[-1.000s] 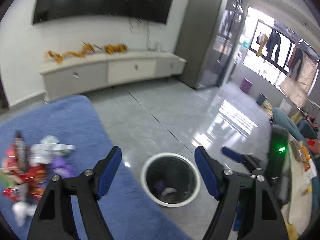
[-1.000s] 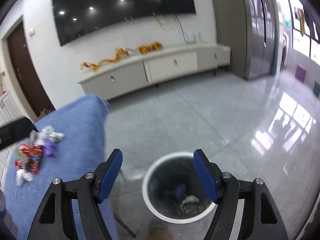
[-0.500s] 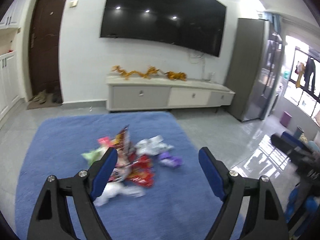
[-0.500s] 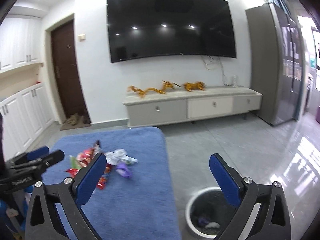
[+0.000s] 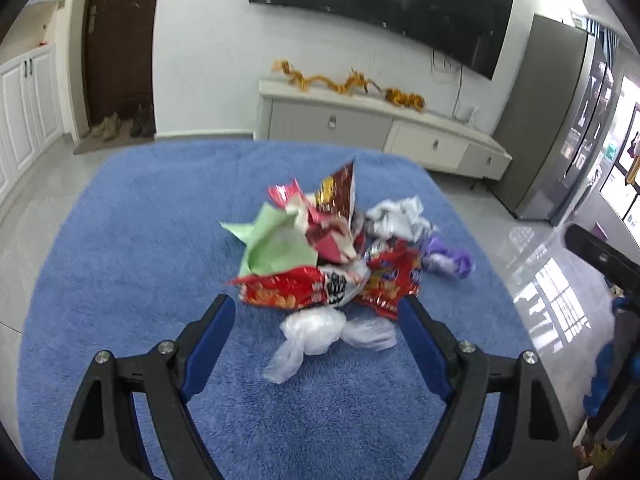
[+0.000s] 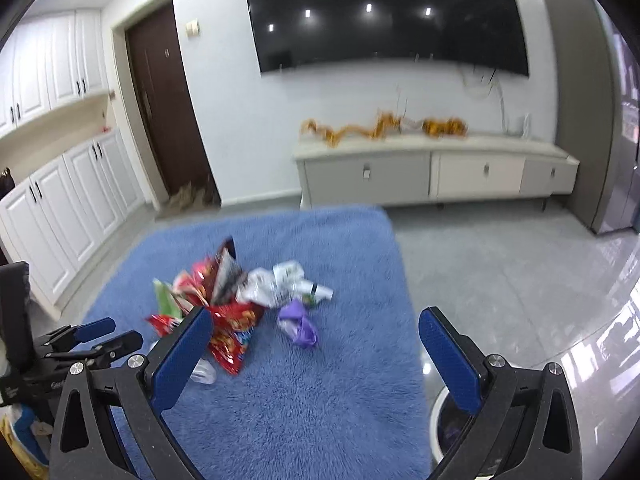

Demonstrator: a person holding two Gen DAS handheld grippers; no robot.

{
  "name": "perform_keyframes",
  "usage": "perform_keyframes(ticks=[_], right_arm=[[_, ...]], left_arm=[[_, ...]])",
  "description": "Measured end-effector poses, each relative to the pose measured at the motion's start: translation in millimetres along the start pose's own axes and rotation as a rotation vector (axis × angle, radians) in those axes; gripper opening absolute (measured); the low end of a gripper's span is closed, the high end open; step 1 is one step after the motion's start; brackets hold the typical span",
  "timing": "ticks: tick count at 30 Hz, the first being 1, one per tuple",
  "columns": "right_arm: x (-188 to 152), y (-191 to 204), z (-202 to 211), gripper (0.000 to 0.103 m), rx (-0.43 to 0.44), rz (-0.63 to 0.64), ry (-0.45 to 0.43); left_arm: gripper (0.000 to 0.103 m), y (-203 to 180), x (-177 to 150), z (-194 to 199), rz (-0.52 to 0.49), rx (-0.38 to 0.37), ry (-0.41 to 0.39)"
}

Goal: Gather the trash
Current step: 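Grasp a white plastic bag with the left tool while the right tool grasps a purple wrapper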

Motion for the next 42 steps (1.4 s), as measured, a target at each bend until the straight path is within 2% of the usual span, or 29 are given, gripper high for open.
perform_keyframes(ticks=[4, 9, 11, 15, 16, 17, 19, 22, 25, 34, 42], right_arm=[[-5.0, -4.8, -48.4, 0.103, 0.026, -0.014, 0.084], [-11.4, 2.2, -91.4, 0.085, 0.063, -0.001, 0.161], [-14.6, 5.4, -106.6, 0.072, 0.072, 0.001, 0.190], [-19.3, 9.7, -127.0, 0.053, 0.075, 0.008, 0.231], [-20.6, 10.4, -130.7, 0.045, 0.070, 0.011, 0.241], [-20.8, 10.4, -133.7, 0.041, 0.066, 0.012, 0.247], [-23.0, 8.6, -134.0, 0.038, 0.062, 0.010, 0.253], [-22.3, 8.2, -131.0, 0.036, 0.058, 0.010, 0.249], [-22.9, 7.6, -119.5, 0.035, 0.054, 0.008, 0.235], [-23.1, 23.5, -64.7, 0.035, 0.053, 0.023, 0.178], [-30.0, 43.6, -16.4, 0.035, 0.047, 0.047, 0.135]], left_arm=[[0.083, 3.8, -7.3, -22.6, 0.019, -0.023, 0.071], [0.082, 8.1, -12.8, -38.4, 0.040, -0.042, 0.120], [0.082, 7.6, -13.3, -39.7, 0.036, -0.036, 0.127], [0.060, 8.7, -15.1, -47.7, 0.044, -0.037, 0.156], [0.055, 8.7, -16.5, -49.4, 0.043, -0.033, 0.162], [0.054, 8.1, -18.2, -49.3, 0.036, -0.024, 0.160], [0.041, 5.4, -19.4, -47.6, 0.023, -0.027, 0.159], [0.032, 3.0, -22.6, -42.6, 0.015, -0.039, 0.162], [0.029, 1.6, -26.3, -34.9, 0.011, -0.039, 0.156], [0.027, 2.0, -32.0, 4.1, 0.009, -0.033, 0.110], [0.027, -4.1, -35.0, 51.6, -0.021, -0.023, 0.027]])
Point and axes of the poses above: each gripper's, at about its wrist camera, not at the fingertips, and z roughly against the way its jaws point, y to its left, x to its top, the point moved 1 cm from there along -z, roughly the way its jaws point, and after that the axes turned 2 degrees about x, right-handed, at the moved point
